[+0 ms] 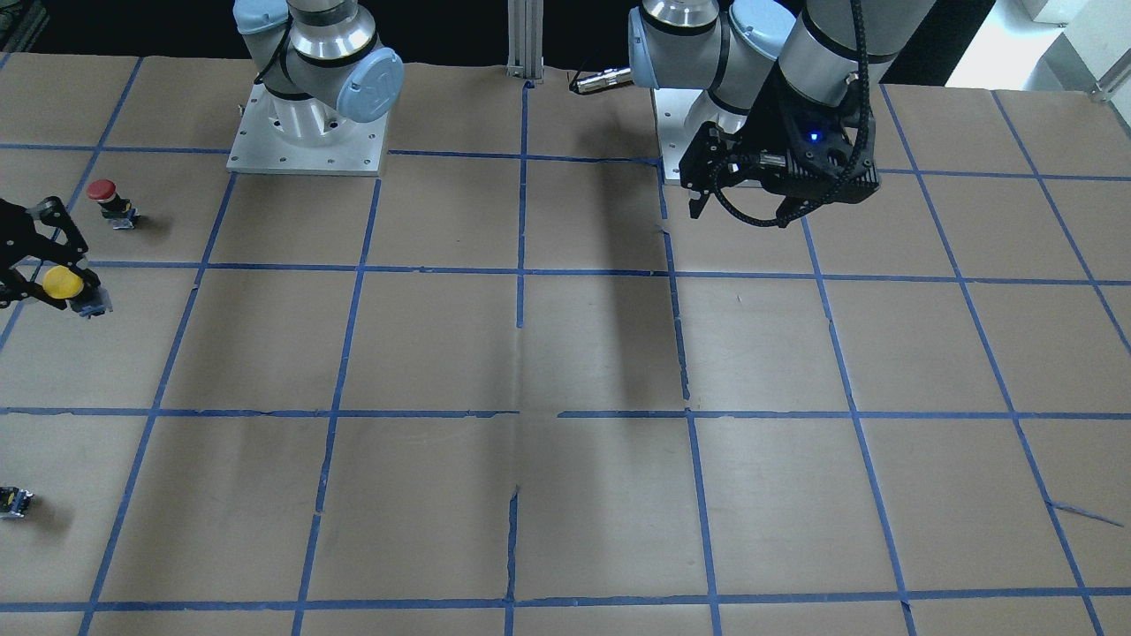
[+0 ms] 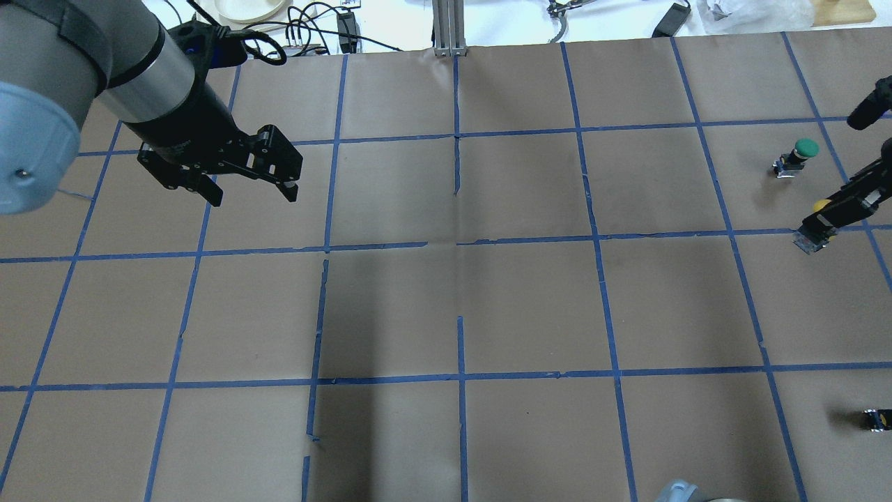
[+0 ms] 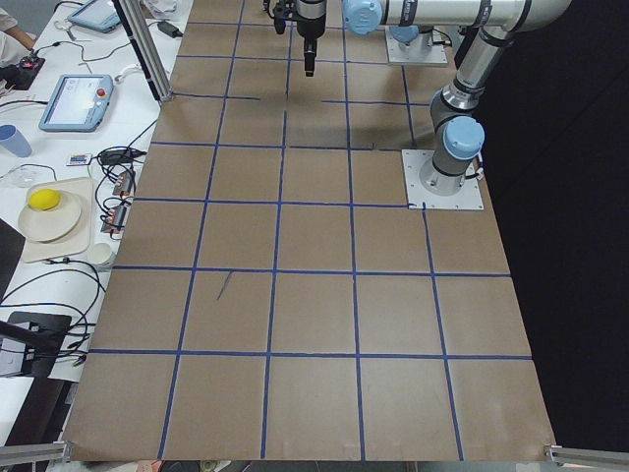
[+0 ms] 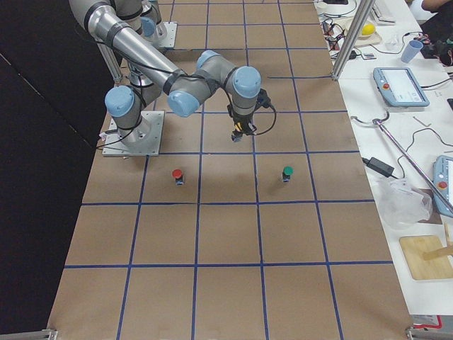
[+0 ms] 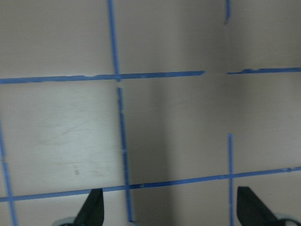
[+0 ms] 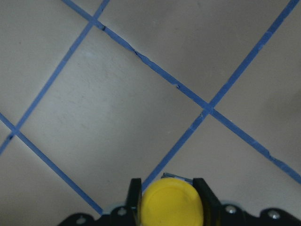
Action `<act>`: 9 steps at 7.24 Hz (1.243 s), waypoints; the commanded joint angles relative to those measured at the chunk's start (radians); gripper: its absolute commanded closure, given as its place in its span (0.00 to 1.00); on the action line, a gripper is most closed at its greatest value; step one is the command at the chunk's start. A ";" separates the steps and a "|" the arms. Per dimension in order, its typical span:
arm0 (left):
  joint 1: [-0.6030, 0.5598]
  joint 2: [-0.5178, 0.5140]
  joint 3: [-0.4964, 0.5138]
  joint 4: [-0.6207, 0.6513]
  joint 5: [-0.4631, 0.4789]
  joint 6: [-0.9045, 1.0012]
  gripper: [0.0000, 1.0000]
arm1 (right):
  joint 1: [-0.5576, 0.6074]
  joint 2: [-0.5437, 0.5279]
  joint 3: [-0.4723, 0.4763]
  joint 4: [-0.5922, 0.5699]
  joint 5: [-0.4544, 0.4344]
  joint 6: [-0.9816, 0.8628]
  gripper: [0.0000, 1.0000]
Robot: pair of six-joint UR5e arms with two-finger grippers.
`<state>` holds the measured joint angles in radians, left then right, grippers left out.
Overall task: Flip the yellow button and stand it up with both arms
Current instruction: 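Carry the button with the right gripper toward the green button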
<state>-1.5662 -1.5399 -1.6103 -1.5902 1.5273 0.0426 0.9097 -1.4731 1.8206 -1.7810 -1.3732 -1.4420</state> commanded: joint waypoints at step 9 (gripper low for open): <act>0.020 -0.083 0.113 -0.039 0.048 0.162 0.01 | -0.161 0.204 0.000 -0.051 0.008 -0.739 0.79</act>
<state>-1.5556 -1.6195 -1.5037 -1.6232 1.5711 0.2069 0.7490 -1.2732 1.8182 -1.8381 -1.3613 -2.1734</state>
